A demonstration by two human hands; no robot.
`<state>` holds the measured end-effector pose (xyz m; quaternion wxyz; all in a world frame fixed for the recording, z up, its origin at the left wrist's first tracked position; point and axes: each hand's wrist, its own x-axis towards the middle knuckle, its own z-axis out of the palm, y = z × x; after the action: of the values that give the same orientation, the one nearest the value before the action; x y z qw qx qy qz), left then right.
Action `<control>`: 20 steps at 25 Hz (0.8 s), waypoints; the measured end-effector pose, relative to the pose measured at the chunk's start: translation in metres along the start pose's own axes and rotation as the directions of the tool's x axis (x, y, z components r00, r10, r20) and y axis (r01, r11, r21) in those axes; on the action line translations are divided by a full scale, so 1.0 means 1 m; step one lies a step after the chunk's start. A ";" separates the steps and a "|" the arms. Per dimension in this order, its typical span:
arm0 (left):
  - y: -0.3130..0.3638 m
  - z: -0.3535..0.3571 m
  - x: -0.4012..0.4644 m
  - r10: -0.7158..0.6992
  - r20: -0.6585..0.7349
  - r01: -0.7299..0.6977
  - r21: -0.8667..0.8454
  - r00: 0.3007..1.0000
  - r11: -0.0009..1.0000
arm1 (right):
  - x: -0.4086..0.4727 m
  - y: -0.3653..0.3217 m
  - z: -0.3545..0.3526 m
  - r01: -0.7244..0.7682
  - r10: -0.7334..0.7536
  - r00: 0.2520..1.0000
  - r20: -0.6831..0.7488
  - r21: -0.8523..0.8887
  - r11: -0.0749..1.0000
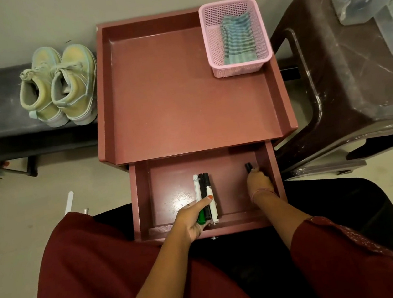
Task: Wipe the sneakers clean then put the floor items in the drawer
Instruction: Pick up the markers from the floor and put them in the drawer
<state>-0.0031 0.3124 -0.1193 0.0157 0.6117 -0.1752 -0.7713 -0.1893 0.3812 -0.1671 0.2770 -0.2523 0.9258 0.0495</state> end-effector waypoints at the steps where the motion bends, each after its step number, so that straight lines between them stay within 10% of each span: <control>1: 0.000 0.000 0.000 -0.001 -0.002 0.001 -0.001 1.000 1.000 | -0.001 0.001 0.001 0.011 -0.011 1.000 0.007 -0.020 1.000; 9: 0.000 0.000 0.004 -0.004 -0.021 0.004 0.002 1.000 1.000 | -0.023 -0.013 -0.005 0.110 -0.092 0.992 0.089 -0.222 0.969; 12: -0.002 0.003 0.007 0.031 -0.046 -0.030 0.023 0.998 0.999 | -0.027 -0.032 -0.024 0.130 -0.212 0.940 0.267 0.295 0.947; 14: -0.002 0.008 0.008 0.071 -0.038 -0.070 0.038 0.997 0.997 | -0.036 -0.043 -0.034 -0.199 -0.229 0.846 0.482 0.684 0.702; 18: -0.002 0.020 0.016 0.139 -0.039 -0.133 0.129 0.989 0.983 | -0.038 -0.041 -0.020 -0.288 -0.165 0.875 0.456 0.763 0.579; 20: -0.003 0.025 0.021 0.151 -0.075 -0.142 0.119 0.986 0.983 | -0.026 -0.029 -0.014 -0.141 -0.105 0.949 0.297 0.699 0.701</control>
<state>-0.0317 0.3161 -0.1354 0.0451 0.6287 -0.2623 -0.7307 -0.1629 0.3641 -0.1393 0.4960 -0.1052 0.8185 -0.2700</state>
